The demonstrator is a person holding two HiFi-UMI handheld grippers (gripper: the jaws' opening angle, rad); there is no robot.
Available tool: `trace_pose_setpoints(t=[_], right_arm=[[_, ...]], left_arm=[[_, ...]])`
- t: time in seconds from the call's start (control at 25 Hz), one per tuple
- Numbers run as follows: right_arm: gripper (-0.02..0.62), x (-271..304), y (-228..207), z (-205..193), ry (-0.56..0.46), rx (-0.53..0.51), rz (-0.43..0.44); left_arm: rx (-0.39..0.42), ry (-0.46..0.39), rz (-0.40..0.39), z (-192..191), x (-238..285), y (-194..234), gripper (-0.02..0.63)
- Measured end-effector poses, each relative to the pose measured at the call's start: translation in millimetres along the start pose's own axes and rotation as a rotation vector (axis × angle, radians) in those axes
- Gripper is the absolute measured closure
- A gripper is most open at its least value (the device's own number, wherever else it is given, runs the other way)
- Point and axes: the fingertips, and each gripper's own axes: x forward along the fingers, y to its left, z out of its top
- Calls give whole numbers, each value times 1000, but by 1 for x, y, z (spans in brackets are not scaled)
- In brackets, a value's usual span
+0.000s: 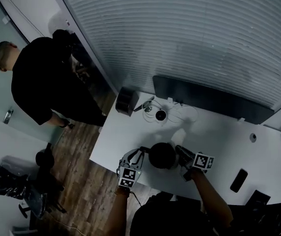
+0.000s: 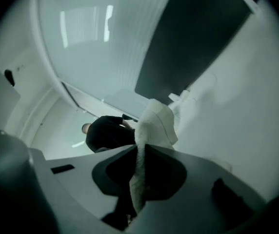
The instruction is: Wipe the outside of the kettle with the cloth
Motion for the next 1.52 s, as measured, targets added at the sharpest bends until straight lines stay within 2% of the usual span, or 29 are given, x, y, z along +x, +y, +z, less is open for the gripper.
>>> trace_pose_setpoints(t=[0.08, 0.16, 0.24, 0.36, 0.4, 0.52, 0.64, 0.72, 0.8, 0.88, 0.96, 1.04, 1.2, 1.24, 1.36, 1.44, 1.52], right_arm=[[560, 5, -25, -14, 19, 41, -66], [560, 7, -28, -24, 22, 56, -94], [560, 3, -8, -21, -20, 62, -64], [560, -2, 36, -3, -99, 55, 26], [560, -3, 45, 1, -120, 39, 29], [560, -2, 35, -6, -137, -8, -50], [560, 1, -5, -22, -114, 68, -140], [560, -2, -15, -32, -87, 117, -169], [560, -10, 1, -29, -116, 165, -123], [560, -15, 31, -19, -163, 184, -38], [560, -14, 50, -17, -181, 168, 3], [560, -14, 41, -22, -190, 152, -30], [560, -22, -19, -50, -130, 159, -206], [560, -23, -26, -56, -117, 175, -225], [560, -28, -2, -50, -149, 214, -166], [560, -30, 34, -43, -141, 186, -82], [560, -31, 61, -50, -101, 131, -31]], left_arm=[[-4, 20, 2, -10, -15, -1, 524], [1, 32, 6, -17, -31, -6, 532], [-7, 40, 3, -23, -44, -12, 534], [-16, 38, -9, -28, -55, -20, 534], [-13, 34, -14, -29, -58, -24, 534], [-34, 16, -14, -29, -65, -31, 534], [-90, -31, 23, -23, -69, -21, 532], [-91, -69, 18, -19, -68, -17, 481], [-50, -89, -63, -17, -62, -26, 446], [11, -99, -144, -15, -54, -36, 413], [38, -115, -157, -12, -50, -34, 413], [11, -135, -141, -9, -47, -29, 416], [-24, -149, -135, -8, -57, -40, 473], [-34, -145, -134, -8, -62, -46, 483], [-105, -124, -119, -14, -71, -62, 486], [-143, -110, -121, -17, -74, -73, 486], [-155, -80, -160, -19, -76, -90, 486]])
